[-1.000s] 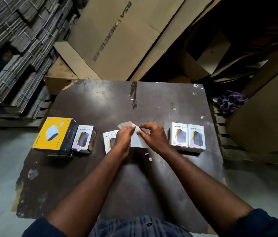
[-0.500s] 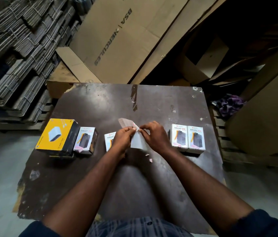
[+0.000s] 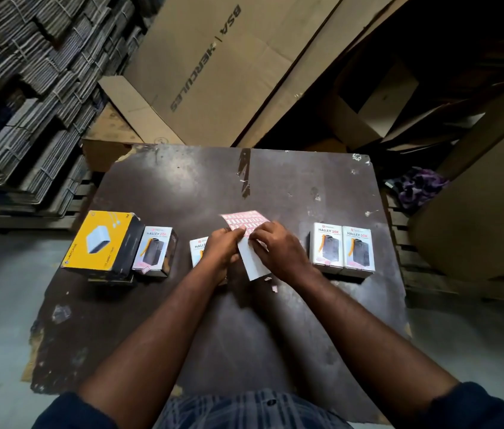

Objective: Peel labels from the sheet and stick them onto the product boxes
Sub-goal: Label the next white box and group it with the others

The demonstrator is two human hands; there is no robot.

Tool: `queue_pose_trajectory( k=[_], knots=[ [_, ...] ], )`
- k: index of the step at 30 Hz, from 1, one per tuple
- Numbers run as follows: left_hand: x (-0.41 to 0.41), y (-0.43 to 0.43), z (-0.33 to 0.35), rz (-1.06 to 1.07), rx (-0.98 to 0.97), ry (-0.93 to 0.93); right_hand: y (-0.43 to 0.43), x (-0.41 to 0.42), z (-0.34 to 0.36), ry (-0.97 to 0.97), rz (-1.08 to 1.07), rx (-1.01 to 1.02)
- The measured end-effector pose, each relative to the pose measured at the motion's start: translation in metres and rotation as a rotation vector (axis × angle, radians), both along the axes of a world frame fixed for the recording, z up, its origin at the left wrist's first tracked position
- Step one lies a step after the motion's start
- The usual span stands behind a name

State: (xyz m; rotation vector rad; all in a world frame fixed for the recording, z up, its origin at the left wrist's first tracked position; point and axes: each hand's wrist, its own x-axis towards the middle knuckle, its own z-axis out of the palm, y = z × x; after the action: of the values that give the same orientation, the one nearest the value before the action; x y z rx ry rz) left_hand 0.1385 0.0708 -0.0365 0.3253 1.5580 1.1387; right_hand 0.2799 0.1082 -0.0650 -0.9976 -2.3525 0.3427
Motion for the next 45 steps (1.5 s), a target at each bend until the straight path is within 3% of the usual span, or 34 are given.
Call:
queue_pose_trajectory(
  k=[6,14,19,27,33,39,45],
  knots=[
    [-0.005,0.003,-0.011,0.066,-0.047,0.074,-0.001,0.002,0.003,0.082,0.006,-0.077],
    [0.002,0.003,-0.026,-0.026,-0.106,0.034,0.003,0.006,-0.008,0.382,-0.261,-0.663],
    [0.005,0.012,-0.047,-0.053,-0.145,0.078,0.006,0.012,-0.008,0.488,-0.357,-0.871],
    [0.009,0.045,-0.057,-0.121,-0.097,0.049,0.011,0.018,-0.014,0.549,-0.37,-0.942],
    [0.005,0.053,-0.074,-0.202,-0.119,0.29,0.018,0.019,-0.014,0.683,-0.466,-1.087],
    [0.008,0.035,-0.049,-0.255,-0.031,0.155,0.016,0.015,-0.016,0.689,-0.452,-1.168],
    [0.006,0.015,-0.036,-0.338,0.128,0.38,0.009,0.003,-0.012,0.692,-0.412,-1.192]
  ],
)
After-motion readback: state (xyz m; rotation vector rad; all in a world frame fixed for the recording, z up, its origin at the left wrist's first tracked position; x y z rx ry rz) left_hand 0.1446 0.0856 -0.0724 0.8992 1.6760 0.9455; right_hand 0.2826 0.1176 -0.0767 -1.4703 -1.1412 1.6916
